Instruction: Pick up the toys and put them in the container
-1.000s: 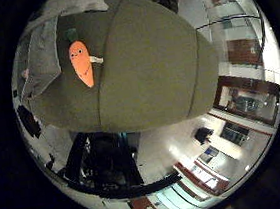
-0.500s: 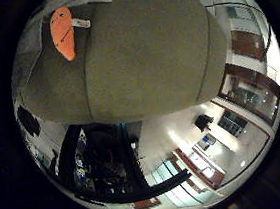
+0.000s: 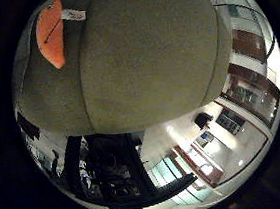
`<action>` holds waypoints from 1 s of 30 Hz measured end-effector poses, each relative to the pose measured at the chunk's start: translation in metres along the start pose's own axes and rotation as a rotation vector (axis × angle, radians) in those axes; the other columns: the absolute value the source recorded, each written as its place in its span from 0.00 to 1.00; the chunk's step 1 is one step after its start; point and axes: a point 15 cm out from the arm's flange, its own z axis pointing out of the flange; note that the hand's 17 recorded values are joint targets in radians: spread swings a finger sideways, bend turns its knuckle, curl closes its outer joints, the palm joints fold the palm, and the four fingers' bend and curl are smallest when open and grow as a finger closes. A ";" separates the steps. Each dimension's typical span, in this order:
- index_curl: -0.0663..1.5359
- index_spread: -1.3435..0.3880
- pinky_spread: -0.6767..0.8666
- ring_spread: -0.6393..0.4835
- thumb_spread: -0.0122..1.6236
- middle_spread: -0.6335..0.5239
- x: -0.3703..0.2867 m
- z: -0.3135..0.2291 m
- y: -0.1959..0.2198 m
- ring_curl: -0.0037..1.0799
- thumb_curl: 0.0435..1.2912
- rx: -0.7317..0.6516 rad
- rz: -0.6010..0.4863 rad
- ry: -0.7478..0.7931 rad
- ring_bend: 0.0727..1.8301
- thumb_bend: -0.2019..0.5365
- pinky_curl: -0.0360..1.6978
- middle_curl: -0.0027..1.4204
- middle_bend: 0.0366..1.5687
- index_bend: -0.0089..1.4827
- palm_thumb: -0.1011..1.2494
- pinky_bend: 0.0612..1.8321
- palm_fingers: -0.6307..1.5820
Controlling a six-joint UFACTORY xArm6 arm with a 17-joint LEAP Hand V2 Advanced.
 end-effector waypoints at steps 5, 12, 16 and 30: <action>0.26 0.73 0.69 0.78 0.64 0.74 -0.001 0.007 -0.020 0.22 0.19 0.025 0.002 0.006 0.13 0.24 0.05 0.21 0.10 0.13 0.36 0.29 0.33; 0.26 0.74 0.70 0.77 0.64 0.74 0.006 0.018 -0.039 0.23 0.19 0.036 0.013 0.005 0.12 0.24 0.06 0.21 0.10 0.12 0.37 0.28 0.34; 0.25 0.74 0.70 0.77 0.64 0.74 0.006 0.028 -0.037 0.23 0.20 0.020 0.015 0.004 0.13 0.24 0.06 0.21 0.10 0.12 0.38 0.28 0.35; 0.24 0.73 0.69 0.76 0.64 0.71 0.002 0.043 -0.051 0.24 0.20 0.015 0.001 0.024 0.14 0.25 0.06 0.24 0.13 0.12 0.41 0.24 0.38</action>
